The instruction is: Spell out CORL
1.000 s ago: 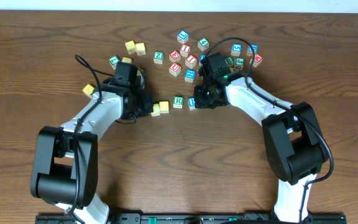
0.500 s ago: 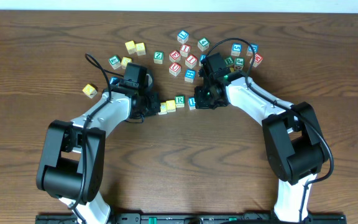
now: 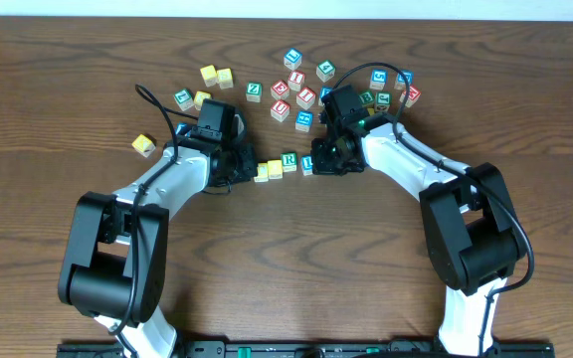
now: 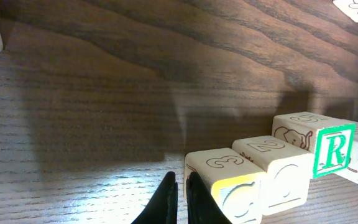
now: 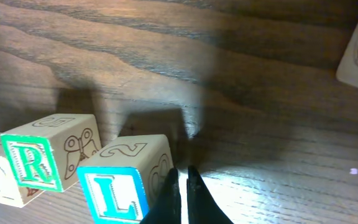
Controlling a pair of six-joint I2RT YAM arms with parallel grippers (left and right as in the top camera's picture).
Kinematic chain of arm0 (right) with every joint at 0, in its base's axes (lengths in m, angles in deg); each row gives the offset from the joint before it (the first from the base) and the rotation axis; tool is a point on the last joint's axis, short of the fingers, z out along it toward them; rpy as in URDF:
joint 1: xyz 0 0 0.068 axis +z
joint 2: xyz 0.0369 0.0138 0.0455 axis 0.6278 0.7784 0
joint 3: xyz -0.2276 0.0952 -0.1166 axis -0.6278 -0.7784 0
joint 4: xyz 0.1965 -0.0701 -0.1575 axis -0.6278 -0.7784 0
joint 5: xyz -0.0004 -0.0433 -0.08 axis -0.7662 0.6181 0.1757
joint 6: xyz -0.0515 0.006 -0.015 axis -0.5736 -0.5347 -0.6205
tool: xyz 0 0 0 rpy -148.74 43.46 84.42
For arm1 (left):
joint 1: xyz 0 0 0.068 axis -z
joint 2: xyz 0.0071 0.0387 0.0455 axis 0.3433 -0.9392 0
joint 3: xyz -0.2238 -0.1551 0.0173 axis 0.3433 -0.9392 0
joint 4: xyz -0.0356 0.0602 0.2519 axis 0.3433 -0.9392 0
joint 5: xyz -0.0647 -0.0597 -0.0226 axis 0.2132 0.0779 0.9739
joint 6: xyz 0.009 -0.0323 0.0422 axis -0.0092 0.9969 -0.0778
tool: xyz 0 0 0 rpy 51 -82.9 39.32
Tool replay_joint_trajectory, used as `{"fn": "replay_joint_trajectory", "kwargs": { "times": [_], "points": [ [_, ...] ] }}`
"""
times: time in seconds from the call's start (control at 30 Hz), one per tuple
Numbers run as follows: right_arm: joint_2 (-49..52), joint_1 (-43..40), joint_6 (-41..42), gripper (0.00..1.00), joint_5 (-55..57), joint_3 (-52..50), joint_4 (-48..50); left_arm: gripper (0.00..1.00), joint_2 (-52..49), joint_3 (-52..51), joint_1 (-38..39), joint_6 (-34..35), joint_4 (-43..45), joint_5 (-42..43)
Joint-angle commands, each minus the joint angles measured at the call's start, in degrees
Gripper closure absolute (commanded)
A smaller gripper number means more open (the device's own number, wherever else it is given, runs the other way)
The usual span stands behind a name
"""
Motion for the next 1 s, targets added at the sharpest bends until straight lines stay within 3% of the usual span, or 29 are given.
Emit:
{"fn": "replay_joint_trajectory", "kwargs": {
  "times": [0.0,0.47,0.97],
  "points": [
    [0.31,0.7,1.84,0.99,-1.31,0.98,-0.2,0.92,-0.24,-0.31,0.07,-1.4,0.11,0.61],
    [0.31,1.6,2.34,0.99,-0.81,0.98,0.42,0.93,-0.24,1.49,0.07,-7.63,-0.33,0.7],
    [0.31,1.62,1.11,0.99,-0.68,0.98,3.5,0.92,-0.26,1.49,0.09,-7.58,-0.76,0.72]
  ]
}}
